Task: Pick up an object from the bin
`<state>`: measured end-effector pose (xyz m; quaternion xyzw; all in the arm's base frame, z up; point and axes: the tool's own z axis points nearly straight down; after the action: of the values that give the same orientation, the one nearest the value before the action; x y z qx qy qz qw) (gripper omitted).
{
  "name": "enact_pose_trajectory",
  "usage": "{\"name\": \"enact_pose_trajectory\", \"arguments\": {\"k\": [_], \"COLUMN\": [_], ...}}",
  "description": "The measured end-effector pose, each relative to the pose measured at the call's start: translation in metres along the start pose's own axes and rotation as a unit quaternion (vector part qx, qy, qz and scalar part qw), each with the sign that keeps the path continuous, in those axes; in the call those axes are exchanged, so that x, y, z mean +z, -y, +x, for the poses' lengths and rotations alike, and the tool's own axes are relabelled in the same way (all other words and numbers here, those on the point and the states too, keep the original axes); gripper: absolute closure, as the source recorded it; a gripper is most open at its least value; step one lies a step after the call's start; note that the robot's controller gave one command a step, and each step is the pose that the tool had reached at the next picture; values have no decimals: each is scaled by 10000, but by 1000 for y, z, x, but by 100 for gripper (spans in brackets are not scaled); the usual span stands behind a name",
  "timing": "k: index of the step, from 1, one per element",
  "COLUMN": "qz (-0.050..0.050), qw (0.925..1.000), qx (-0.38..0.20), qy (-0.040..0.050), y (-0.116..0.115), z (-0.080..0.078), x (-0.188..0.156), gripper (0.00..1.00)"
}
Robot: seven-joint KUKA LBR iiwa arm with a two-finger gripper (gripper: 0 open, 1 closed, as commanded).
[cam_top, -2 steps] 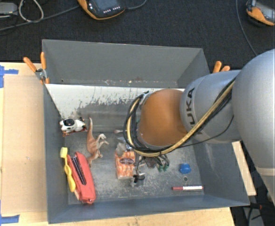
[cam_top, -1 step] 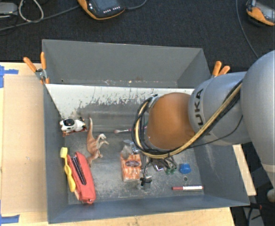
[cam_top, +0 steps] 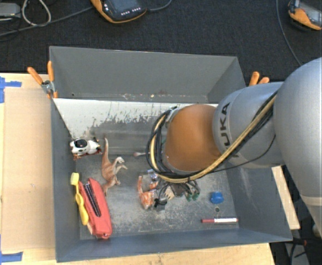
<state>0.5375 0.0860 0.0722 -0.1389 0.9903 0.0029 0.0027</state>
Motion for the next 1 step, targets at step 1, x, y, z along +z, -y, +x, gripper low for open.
{"name": "enact_pose_trajectory", "arguments": {"k": [1], "qz": [0], "qw": [10000], "qx": [2], "qy": [0], "y": [0], "z": [0], "x": [0], "gripper": [100]}}
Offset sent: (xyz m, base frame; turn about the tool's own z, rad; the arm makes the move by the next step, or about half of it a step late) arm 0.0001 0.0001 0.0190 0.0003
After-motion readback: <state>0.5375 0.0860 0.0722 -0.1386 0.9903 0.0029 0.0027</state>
